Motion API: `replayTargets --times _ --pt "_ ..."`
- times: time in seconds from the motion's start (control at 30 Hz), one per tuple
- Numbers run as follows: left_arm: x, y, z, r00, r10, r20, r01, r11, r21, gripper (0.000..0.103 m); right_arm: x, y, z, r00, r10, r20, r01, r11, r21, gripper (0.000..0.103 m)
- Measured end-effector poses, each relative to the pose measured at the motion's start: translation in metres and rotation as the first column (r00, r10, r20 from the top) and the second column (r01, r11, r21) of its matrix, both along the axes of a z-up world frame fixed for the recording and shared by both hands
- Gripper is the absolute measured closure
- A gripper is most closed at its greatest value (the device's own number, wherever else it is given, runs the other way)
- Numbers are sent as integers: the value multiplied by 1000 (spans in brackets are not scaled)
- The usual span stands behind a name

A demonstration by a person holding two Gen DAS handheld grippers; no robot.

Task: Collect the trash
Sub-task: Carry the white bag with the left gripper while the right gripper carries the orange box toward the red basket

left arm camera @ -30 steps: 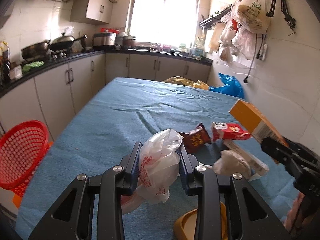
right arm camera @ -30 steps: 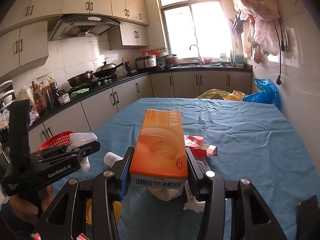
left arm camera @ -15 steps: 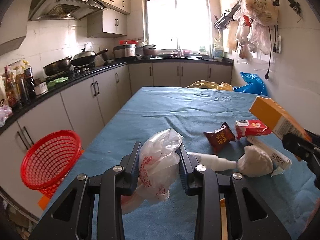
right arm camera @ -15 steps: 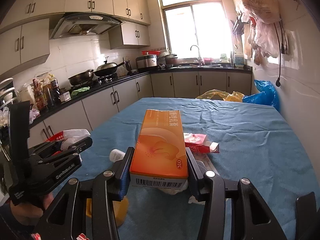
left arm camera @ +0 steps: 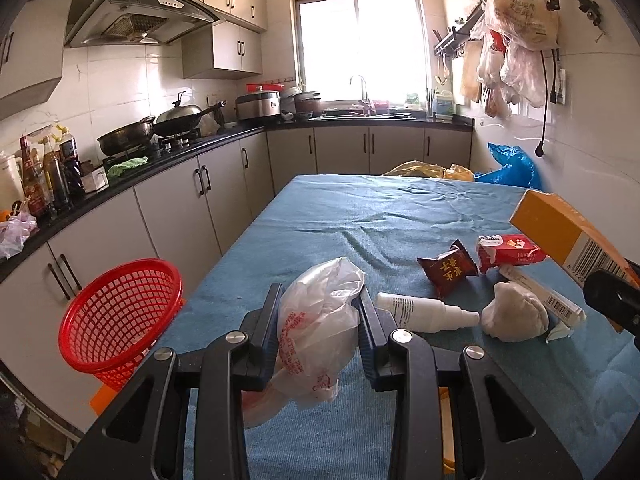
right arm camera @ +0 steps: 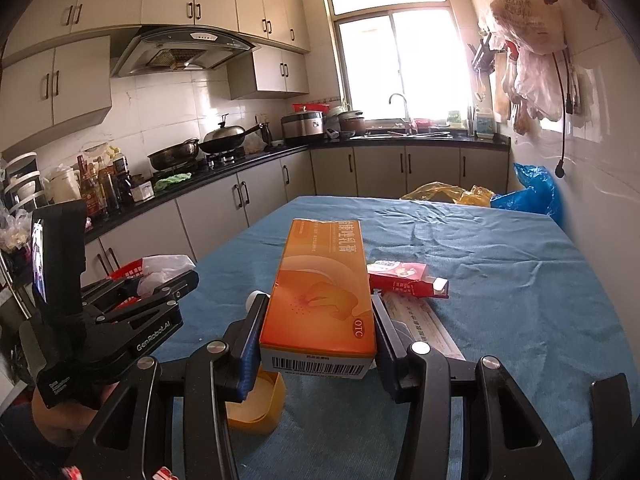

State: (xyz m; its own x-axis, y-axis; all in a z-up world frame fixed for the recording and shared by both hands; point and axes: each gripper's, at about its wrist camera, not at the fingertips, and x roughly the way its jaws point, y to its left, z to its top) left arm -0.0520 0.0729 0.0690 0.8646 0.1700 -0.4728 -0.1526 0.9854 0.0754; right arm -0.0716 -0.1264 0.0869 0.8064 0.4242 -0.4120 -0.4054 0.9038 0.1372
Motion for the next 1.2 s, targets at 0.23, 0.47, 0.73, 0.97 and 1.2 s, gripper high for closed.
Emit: replayTargets --times 0.23,0.47,0.73,0.97,1.2 --pt "-1 -3 2 1000 2 2 -2 1000 4 70 -3 -1 2 1000 3 3 -3 1000 0 51" --pt "-2 -3 2 1000 2 2 -2 1000 5 70 -4 -1 2 1000 4 2 -4 1000 2 51" --pt "-4 -1 4 1000 6 5 -6 1000 3 70 -8 0 4 1000 11 5 -11 1000 -4 51" --pt "-9 4 9 1000 14 14 -14 1000 -5 70 -11 7 10 1000 17 12 -17 1000 -14 51" --pt "-17 16 19 999 29 38 -28 999 -19 70 -16 16 21 999 28 30 -28 999 -25 51"
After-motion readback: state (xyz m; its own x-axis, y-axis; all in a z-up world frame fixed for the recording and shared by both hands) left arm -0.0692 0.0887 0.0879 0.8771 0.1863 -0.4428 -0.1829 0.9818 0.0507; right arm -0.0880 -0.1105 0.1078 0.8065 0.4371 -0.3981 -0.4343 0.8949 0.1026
